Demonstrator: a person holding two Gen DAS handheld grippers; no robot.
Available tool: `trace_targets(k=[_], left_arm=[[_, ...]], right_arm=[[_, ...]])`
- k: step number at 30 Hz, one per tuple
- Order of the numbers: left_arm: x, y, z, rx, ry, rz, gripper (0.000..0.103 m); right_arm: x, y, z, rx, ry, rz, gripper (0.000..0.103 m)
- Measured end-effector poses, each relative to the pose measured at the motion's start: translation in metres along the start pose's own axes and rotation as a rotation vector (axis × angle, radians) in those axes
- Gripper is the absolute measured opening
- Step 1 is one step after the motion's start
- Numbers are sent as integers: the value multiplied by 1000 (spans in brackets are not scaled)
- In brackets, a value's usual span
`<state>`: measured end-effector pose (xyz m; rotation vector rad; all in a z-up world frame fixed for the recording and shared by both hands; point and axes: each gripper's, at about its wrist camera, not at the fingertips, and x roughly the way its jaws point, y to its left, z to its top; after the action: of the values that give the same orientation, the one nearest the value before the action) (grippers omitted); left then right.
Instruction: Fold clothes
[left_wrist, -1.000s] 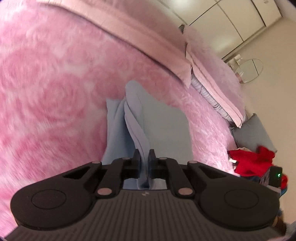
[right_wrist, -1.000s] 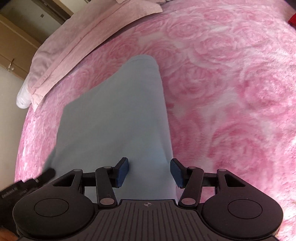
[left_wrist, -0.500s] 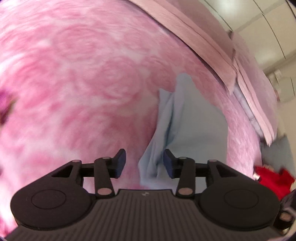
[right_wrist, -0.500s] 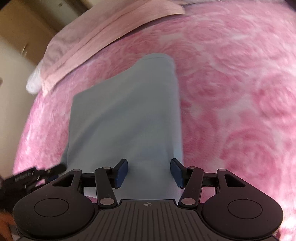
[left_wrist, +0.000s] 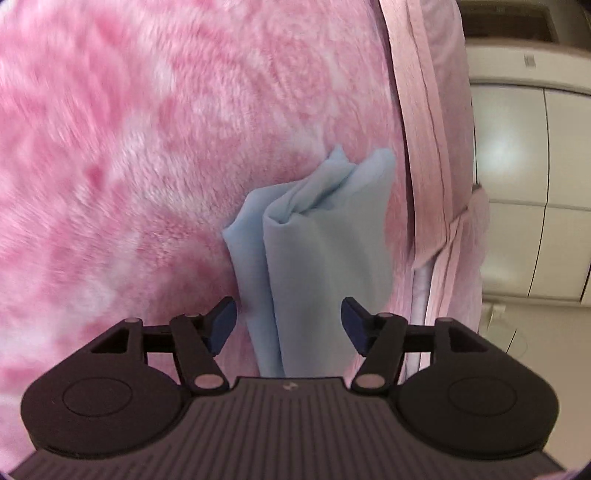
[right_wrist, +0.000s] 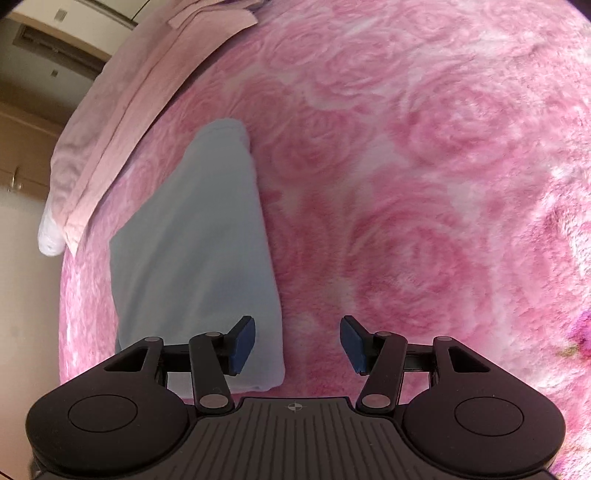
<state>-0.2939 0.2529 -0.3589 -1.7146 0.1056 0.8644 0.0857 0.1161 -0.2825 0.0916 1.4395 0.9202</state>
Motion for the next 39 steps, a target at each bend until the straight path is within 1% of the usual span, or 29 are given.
trace_targets(k=[2,3,4,5,7,10,12,13,15,17,18,19,20,21,22,23,24,26,28,29,30,31,32,33,34,35,37,39], left_arm=[[9,2,-3,15,-24,-1,49],[13,1,-4,32,-34,-5,31],[16,0,-4,50,-42,-7,18],[16,-3,-2,76,-40,-5,17],[11,-10,6,132,-9,2,13],[3,-32,30,269,38,15,12],[-8,-51,58,384,31,28,12],[-13,-57,75,421,23,36,12],[-19,-70,111,499,22,59,12],[-12,-76,139,562,50,91,15],[-6,-75,150,562,82,108,17],[-1,-70,158,528,113,116,21],[3,-66,163,496,136,119,21],[0,-62,162,471,126,102,25],[-2,-58,160,447,116,86,34],[-5,-54,158,420,104,72,39],[-10,-48,152,385,81,66,47],[-19,-33,138,306,32,48,48],[-17,-17,124,222,-2,34,48],[-15,-12,117,196,-15,19,47],[-13,-7,112,174,-27,4,45],[-10,-7,111,165,-37,-11,30],[-7,-6,112,158,-43,-24,21],[-5,-7,117,158,-40,-25,16],[-3,-11,123,178,-39,-15,14],[-1,-18,129,220,-30,-7,13],[1,-32,144,300,-10,10,13],[0,-41,166,352,9,26,13]], right_arm=[[-1,-2,1,-7,-1,-5,55],[-2,-4,2,-10,-1,-7,55],[-2,-6,2,-13,-1,-10,55],[-3,-8,3,-15,-1,-13,55],[-4,-12,4,-17,-1,-19,55],[-8,-14,9,-31,-5,-19,55],[-9,-15,14,-45,-10,-9,55],[-9,-15,17,-51,-12,0,55],[-4,-13,26,-55,-3,41,55],[3,-11,36,-54,15,94,55],[11,-10,41,-49,30,131,55],[20,-10,47,-41,46,171,55],[30,-9,54,-33,63,208,55],[43,-8,60,-23,87,241,55],[56,-8,67,-6,106,274,55],[66,-7,73,18,109,300,62],[77,-7,79,43,113,327,73],[93,-4,86,70,104,351,75],[105,0,90,83,87,358,75],[111,2,93,90,78,362,74],[117,5,95,97,70,366,73],[122,8,96,95,63,361,65],[125,13,93,74,61,334,30],[126,17,91,61,58,310,24],[125,17,89,68,52,295,22],[124,18,86,74,47,283,19],[114,18,77,83,42,273,17],[102,20,57,96,62,257,16]])
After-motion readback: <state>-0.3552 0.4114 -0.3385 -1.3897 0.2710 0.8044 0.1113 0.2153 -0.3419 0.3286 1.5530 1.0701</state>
